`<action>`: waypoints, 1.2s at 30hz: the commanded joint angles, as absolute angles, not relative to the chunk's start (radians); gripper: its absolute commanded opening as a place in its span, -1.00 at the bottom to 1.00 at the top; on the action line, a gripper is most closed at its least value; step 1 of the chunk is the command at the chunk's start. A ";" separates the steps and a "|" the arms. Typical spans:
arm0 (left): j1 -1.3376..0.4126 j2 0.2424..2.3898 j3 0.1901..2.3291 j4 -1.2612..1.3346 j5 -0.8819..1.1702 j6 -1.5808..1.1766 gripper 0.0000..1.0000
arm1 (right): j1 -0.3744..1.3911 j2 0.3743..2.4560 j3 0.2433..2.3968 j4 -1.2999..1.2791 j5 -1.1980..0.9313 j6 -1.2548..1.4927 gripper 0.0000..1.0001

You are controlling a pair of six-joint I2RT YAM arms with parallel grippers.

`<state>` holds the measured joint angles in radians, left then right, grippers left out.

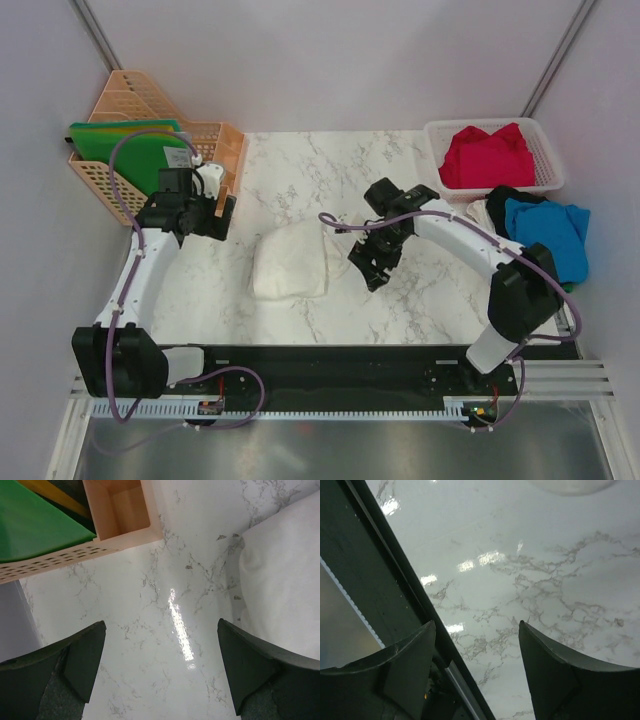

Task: Fold and stack the t-shirts
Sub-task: Flatten out the tshirt

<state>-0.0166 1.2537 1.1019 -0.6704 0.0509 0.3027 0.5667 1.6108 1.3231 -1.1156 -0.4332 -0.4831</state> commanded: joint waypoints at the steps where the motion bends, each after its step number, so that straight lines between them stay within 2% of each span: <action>1: -0.014 1.221 1.104 -0.630 0.032 0.284 1.00 | 0.620 1.690 1.387 -0.955 -0.440 -0.411 0.49; 5: -0.012 1.190 1.086 -0.630 0.031 0.293 1.00 | 0.670 1.834 1.453 -0.881 -0.475 -0.344 0.30; 11: -0.009 1.170 1.062 -0.630 0.015 0.308 1.00 | 0.706 2.003 1.592 -0.844 -0.538 -0.273 0.19; 17: -0.009 1.172 1.060 -0.630 0.017 0.314 1.00 | 0.733 2.092 1.664 -0.822 -0.566 -0.227 0.12; 26: -0.009 1.181 1.062 -0.629 0.026 0.319 1.00 | 0.747 2.135 1.634 -0.778 -0.511 -0.227 0.04; 27: -0.009 1.181 1.060 -0.630 0.026 0.321 1.00 | 0.747 2.138 1.629 -0.773 -0.511 -0.224 -0.03; 28: -0.009 1.181 1.058 -0.630 0.026 0.322 1.00 | 0.747 2.141 1.628 -0.769 -0.511 -0.219 -0.48; 30: -0.009 1.178 1.055 -0.630 0.025 0.324 1.00 | 0.749 2.141 1.625 -0.759 -0.509 -0.210 -0.99; 36: -0.009 1.181 1.043 -0.629 0.025 0.333 1.00 | 0.747 2.025 1.652 -0.764 -0.445 -0.233 -1.00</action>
